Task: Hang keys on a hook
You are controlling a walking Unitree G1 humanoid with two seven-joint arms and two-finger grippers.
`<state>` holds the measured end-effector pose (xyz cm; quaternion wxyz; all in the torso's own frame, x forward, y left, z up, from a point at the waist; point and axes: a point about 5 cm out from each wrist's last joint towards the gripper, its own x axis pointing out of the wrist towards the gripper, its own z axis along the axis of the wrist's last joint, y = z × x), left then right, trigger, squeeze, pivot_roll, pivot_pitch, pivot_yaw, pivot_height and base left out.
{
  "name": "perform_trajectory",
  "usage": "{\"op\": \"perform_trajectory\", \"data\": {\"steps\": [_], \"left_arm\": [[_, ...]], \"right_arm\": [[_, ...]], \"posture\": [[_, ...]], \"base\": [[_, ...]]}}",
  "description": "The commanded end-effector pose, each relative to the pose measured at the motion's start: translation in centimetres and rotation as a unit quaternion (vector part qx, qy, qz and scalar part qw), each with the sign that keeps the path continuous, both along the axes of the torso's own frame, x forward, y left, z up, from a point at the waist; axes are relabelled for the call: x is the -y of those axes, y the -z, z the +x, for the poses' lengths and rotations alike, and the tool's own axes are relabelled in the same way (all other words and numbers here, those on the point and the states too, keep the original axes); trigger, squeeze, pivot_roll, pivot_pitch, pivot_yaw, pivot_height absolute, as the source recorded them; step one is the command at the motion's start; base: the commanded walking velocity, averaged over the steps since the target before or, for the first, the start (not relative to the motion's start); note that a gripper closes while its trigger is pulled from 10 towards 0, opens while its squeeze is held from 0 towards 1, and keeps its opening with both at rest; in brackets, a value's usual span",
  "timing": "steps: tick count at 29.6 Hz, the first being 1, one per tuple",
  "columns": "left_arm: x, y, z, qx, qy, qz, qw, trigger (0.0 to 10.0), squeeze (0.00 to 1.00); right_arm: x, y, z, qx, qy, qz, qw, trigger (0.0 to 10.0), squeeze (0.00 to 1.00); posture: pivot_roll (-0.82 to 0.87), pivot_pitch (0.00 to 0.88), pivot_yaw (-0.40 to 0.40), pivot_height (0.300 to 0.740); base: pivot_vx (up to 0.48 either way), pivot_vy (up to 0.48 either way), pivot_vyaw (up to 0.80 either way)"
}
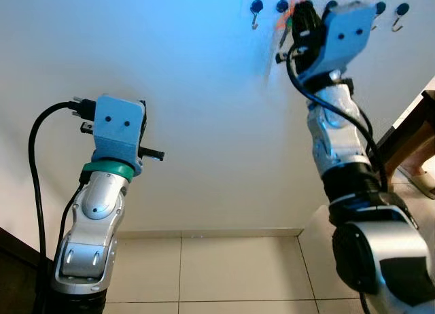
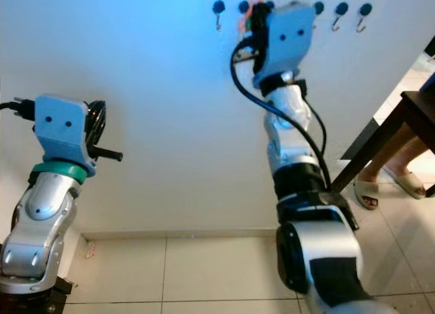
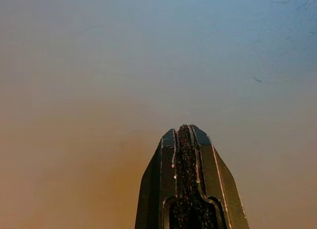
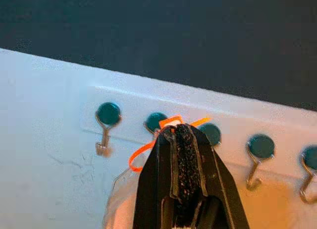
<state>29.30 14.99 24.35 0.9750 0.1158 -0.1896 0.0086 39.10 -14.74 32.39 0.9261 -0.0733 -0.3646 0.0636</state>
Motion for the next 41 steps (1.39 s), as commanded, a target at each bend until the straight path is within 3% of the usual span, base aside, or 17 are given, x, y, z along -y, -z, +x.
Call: {"op": "perform_trajectory", "data": {"steps": [1, 4, 9, 13, 16, 20, 25, 29, 33, 37, 41], "left_arm": [[0.0, 0.4, 0.2, -0.01, 0.001, 0.004, 1.0, 10.0, 0.0], [0.0, 0.3, 0.3, -0.01, 0.003, 0.004, 1.0, 10.0, 0.0], [0.2, 0.1, 0.4, -0.007, 0.005, 0.005, 1.0, 10.0, 0.0], [0.0, 0.1, 0.3, -0.006, 0.002, 0.006, 1.0, 10.0, 0.0], [0.0, 0.1, 0.3, -0.006, 0.002, 0.006, 1.0, 10.0, 0.0], [0.0, 0.1, 0.2, -0.006, -0.001, 0.005, 1.0, 10.0, 0.0], [0.0, 0.1, 0.1, -0.006, -0.003, 0.004, 1.0, 10.0, 0.0], [0.2, 0.2, 0.2, -0.006, 0.001, 0.003, 1.0, 10.0, 0.0], [0.3, 0.1, 0.3, -0.006, 0.002, 0.002, 1.0, 10.0, 0.0], [0.4, 0.1, 0.3, -0.005, 0.003, 0.0, 1.0, 10.0, 0.0], [0.2, 0.3, 0.3, -0.008, 0.003, -0.001, 1.0, 10.0, 0.0]], "right_arm": [[1.0, -0.2, 0.1, -0.003, 0.013, 0.022, 1.0, 10.0, 0.0], [1.4, -0.6, 0.7, -0.025, 0.015, 0.042, 0.999, 10.0, 0.0], [0.2, -2.0, 1.5, -0.042, -0.002, 0.036, 0.998, 10.0, 0.0], [-1.6, -3.5, 1.8, -0.049, -0.026, 0.022, 0.998, 10.0, 0.0], [-1.8, -3.7, 1.7, -0.047, -0.028, 0.019, 0.998, 10.0, 0.0], [-3.0, -4.5, 1.6, -0.038, -0.05, 0.011, 0.998, 10.0, 0.0], [-2.6, -3.9, 1.6, -0.037, -0.045, 0.019, 0.998, 10.0, 0.0], [-3.2, -4.8, 0.6, 0.013, -0.087, 0.012, 0.996, 10.0, 0.0], [-3.3, -5.1, 0.3, 0.027, -0.097, 0.011, 0.995, 10.0, 0.0], [-2.5, -4.1, 0.0, 0.03, -0.08, -0.007, 0.996, 10.0, 0.0], [0.4, 0.4, 0.4, -0.034, -0.02, 0.019, 0.999, 10.0, 0.0]], "posture": [[0.01, 0.044, 0.076, 0.74], [0.01, 0.039, 0.078, 0.74], [0.02, 0.037, 0.074, 0.74], [0.03, 0.036, 0.068, 0.74], [0.03, 0.036, 0.068, 0.74], [0.03, 0.034, 0.061, 0.74], [0.02, 0.038, 0.065, 0.74], [0.01, 0.037, 0.067, 0.74], [0.01, 0.038, 0.069, 0.74], [0.01, 0.04, 0.065, 0.74], [0.0, 0.04, 0.068, 0.74]], "base": [[0.0, 0.0, 0.0], [0.0, 0.0, 0.0], [0.0, 0.0, 0.0], [0.0, 0.0, 0.0], [0.0, 0.0, 0.0], [0.0, 0.0, 0.0], [0.0, 0.0, 0.0], [0.0, 0.0, 0.0], [0.0, 0.0, 0.0], [0.0, 0.0, 0.0], [0.0, 0.0, 0.0]]}}
